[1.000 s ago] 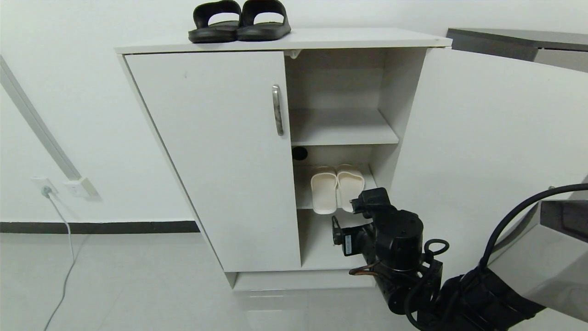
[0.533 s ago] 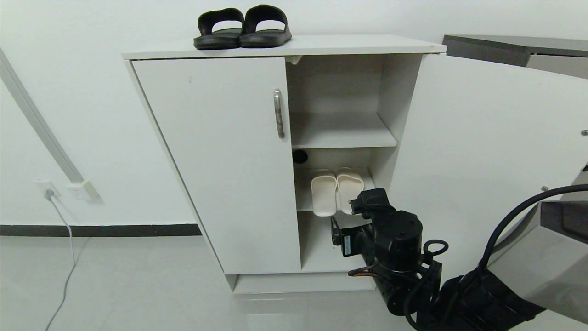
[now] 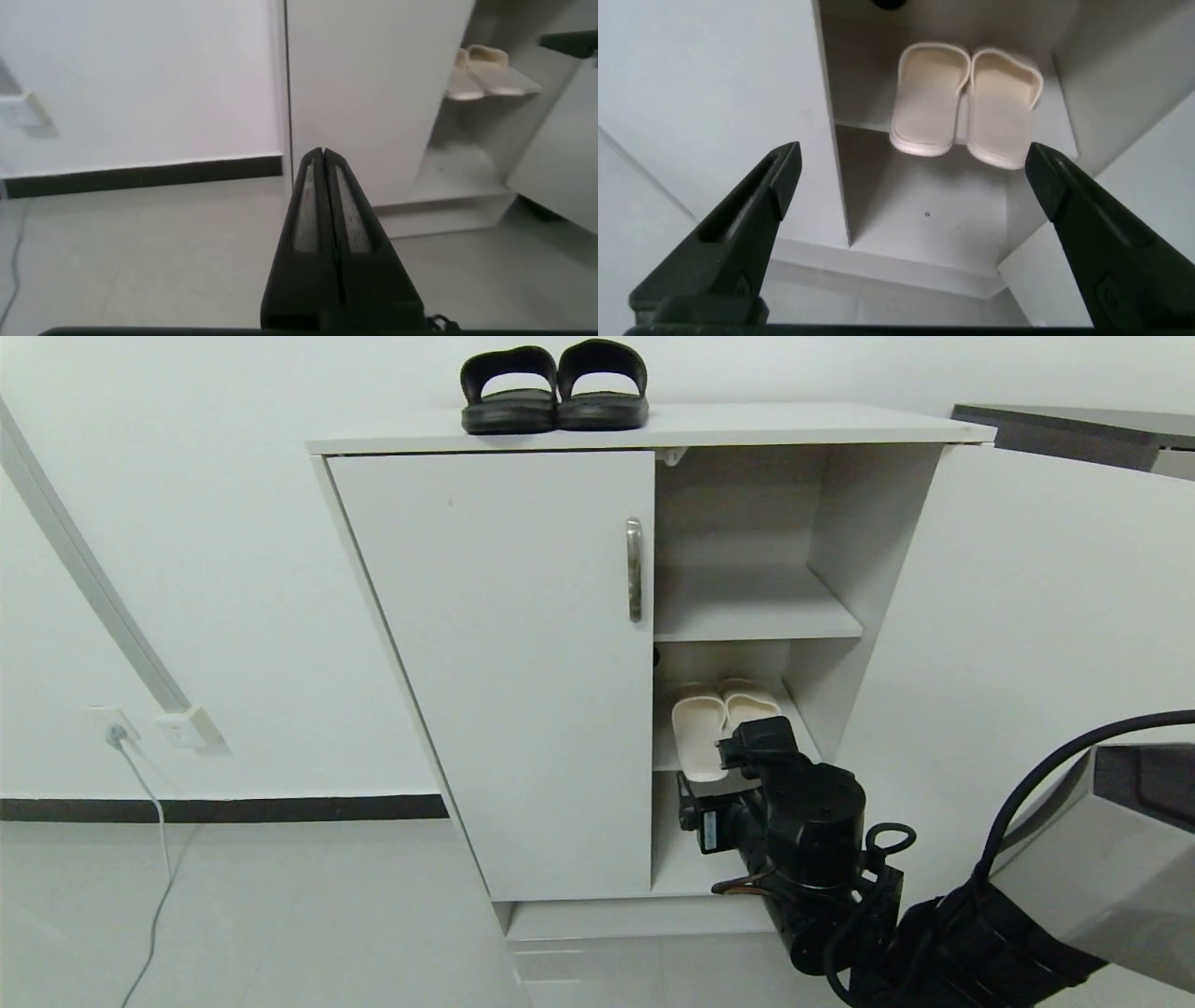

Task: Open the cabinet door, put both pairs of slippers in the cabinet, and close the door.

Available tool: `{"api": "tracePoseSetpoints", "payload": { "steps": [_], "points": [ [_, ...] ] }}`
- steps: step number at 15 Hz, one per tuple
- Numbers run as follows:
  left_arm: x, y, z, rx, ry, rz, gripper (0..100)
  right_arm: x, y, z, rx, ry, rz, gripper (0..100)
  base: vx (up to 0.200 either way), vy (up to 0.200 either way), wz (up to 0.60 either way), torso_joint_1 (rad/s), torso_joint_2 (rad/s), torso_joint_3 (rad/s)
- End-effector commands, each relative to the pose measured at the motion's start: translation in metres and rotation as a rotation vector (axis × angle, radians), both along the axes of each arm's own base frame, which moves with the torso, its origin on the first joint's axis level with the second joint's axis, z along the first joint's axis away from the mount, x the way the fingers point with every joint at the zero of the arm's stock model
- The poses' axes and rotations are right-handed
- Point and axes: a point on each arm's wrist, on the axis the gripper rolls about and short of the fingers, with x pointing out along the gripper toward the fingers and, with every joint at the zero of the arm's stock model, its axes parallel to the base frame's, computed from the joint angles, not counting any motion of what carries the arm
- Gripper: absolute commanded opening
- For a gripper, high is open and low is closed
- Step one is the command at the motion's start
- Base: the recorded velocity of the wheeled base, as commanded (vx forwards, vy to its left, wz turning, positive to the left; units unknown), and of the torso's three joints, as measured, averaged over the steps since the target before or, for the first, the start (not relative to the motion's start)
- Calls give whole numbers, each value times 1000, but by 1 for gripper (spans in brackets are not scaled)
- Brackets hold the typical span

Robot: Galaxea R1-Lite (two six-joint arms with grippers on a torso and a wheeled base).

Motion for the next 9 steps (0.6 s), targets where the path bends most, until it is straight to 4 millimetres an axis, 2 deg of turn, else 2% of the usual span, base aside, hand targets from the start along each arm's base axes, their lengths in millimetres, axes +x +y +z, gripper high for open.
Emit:
{"api": "tracePoseSetpoints", "payload": {
  "steps": [1, 7, 9],
  "points": [
    [0, 0, 0, 0, 1, 1, 0, -1, 1, 0, 1, -1, 4, 100, 0, 200, 0, -2, 2, 7],
    [0, 0, 0, -2, 1, -1, 0, -5, -5, -1, -5, -1, 22, 100, 0, 200, 0, 6, 2, 0],
    [0, 0, 0, -3, 0, -1, 0, -5, -5, -1, -5, -1, 22, 100, 0, 0, 0, 0, 0, 0]
  ]
}}
